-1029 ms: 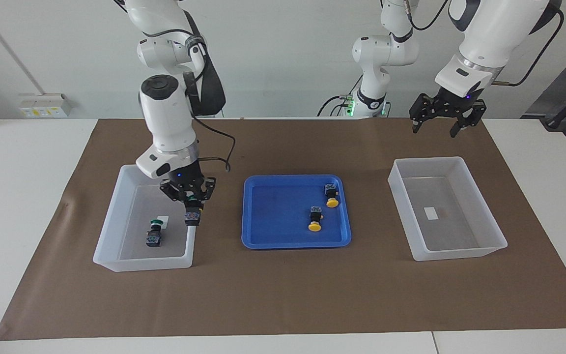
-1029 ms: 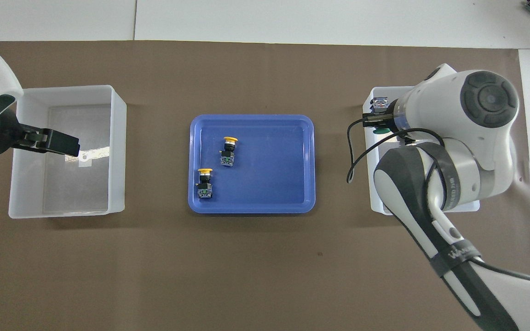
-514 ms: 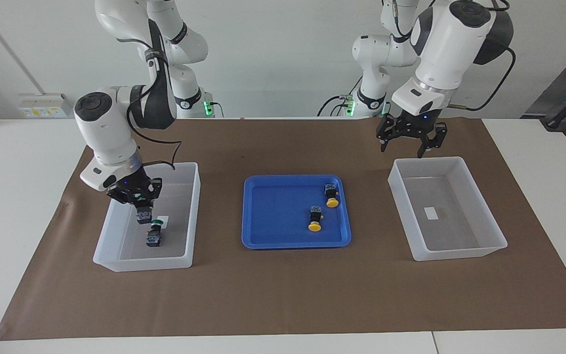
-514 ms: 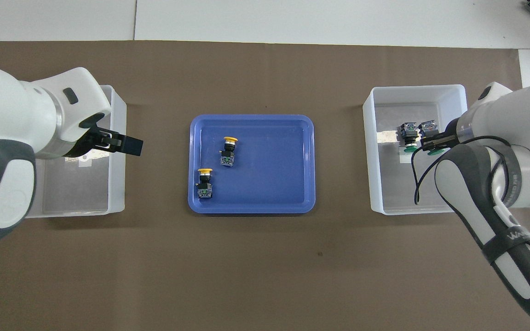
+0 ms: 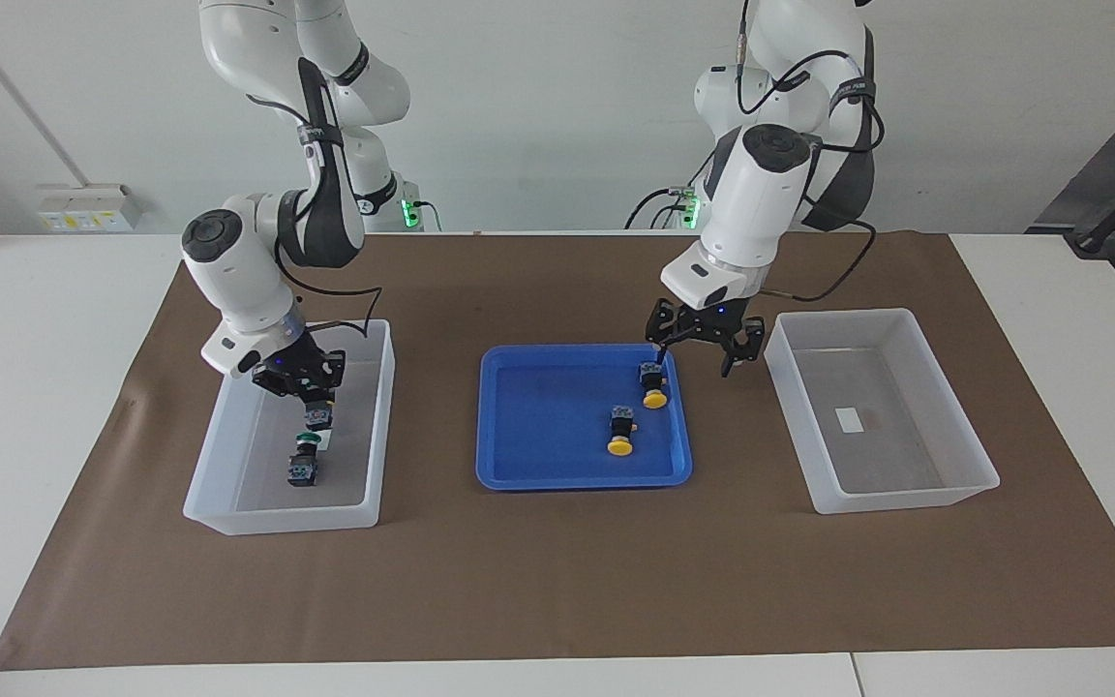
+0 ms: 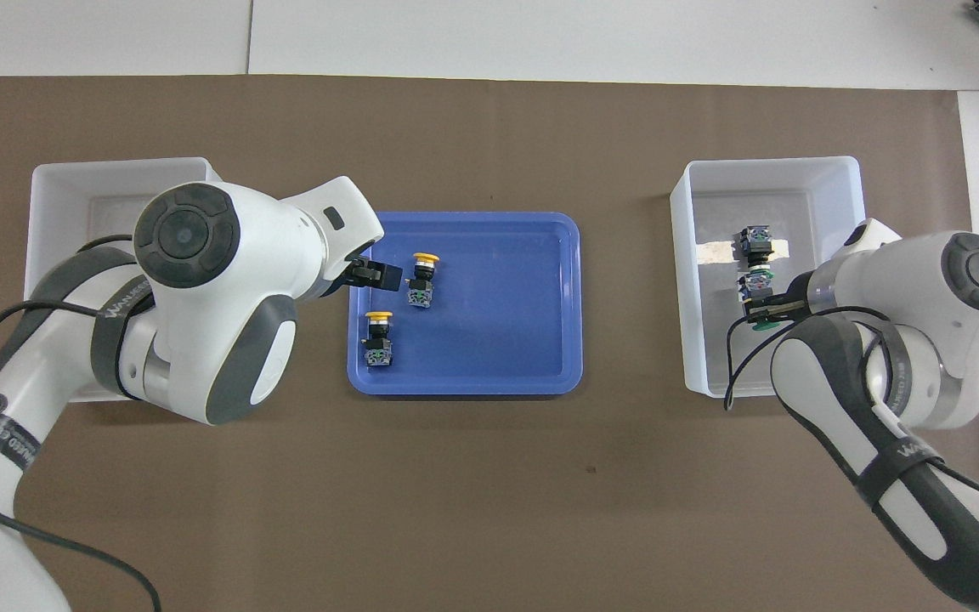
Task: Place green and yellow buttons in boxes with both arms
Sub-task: 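Grasp a yellow button with the left gripper while the right gripper withdraws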
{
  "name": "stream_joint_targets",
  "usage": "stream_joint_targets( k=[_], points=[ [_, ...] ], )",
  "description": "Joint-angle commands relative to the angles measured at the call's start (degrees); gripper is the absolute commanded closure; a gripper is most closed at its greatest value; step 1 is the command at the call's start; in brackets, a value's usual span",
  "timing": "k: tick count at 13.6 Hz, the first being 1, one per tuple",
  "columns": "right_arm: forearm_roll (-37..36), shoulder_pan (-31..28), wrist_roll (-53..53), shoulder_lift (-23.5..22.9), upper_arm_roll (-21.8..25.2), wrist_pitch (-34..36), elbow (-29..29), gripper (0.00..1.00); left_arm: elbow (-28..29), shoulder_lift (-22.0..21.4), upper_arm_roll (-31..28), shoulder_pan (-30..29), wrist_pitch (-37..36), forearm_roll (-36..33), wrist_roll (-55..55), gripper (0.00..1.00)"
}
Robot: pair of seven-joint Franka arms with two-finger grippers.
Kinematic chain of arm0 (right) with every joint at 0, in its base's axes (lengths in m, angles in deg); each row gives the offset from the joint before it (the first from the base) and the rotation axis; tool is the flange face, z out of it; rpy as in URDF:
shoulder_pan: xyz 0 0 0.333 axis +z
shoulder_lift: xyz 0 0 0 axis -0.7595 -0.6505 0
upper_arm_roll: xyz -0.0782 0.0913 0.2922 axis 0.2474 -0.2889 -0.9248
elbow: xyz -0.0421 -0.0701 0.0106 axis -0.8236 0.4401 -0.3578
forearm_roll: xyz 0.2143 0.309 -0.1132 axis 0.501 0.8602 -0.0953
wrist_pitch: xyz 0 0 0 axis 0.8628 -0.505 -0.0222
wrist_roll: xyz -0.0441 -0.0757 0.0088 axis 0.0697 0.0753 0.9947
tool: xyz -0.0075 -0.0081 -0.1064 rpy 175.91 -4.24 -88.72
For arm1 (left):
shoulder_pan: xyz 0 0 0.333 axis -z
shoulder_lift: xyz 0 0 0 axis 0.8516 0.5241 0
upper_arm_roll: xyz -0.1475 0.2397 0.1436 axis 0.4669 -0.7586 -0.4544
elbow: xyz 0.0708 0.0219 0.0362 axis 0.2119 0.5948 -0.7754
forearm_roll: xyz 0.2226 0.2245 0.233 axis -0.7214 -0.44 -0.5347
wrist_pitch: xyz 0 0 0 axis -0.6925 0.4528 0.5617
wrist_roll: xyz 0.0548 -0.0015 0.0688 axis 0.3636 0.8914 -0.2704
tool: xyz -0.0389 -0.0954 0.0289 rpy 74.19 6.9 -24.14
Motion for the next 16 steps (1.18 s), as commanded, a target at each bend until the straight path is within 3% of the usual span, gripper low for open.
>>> stream_joint_targets(
  k=[1,5,8,9,10,12,13,16],
  points=[
    [1.81,-0.47,1.11,1.26,-0.38,-2.27,-2.03,0.0,0.09,5.84,-0.99,3.43,7.6,-0.8,4.56,0.0],
    [1.9,-0.38,-3.18,1.0,-0.29,-1.74,1.83,0.0,-0.35,12.0,-0.99,5.1,13.85,-0.89,5.96,0.0],
    [0.58,0.05,-8.37,1.96,-0.64,-0.17,5.61,0.0,0.26,13.07,-0.9,5.8,15.97,-0.89,6.41,0.0],
    [-0.73,1.1,-9.69,2.05,-0.47,1.84,7.71,0.0,0.78,13.07,-0.81,5.89,16.06,-0.89,6.5,0.11],
    [-2.65,1.11,-10.75,2.23,-0.47,5.34,10.52,0.0,1.57,12.98,-0.81,6.5,16.06,-0.89,6.5,0.3],
    [-5.13,0.76,-12.86,3.01,-0.56,13.95,16.4,0.0,1.93,12.8,-0.9,6.59,15.97,-0.89,9.29,0.85],
    [-5.31,0.41,-12.78,3.8,-0.47,17.82,18.7,0.0,1.67,12.72,-0.99,6.59,15.54,-0.89,11.14,1.0],
    [-5.31,-0.12,-12.61,6.96,-0.03,28.81,24.76,0.0,1.84,8.43,-1.08,5.46,12.91,-0.89,11.42,1.0]
  ],
)
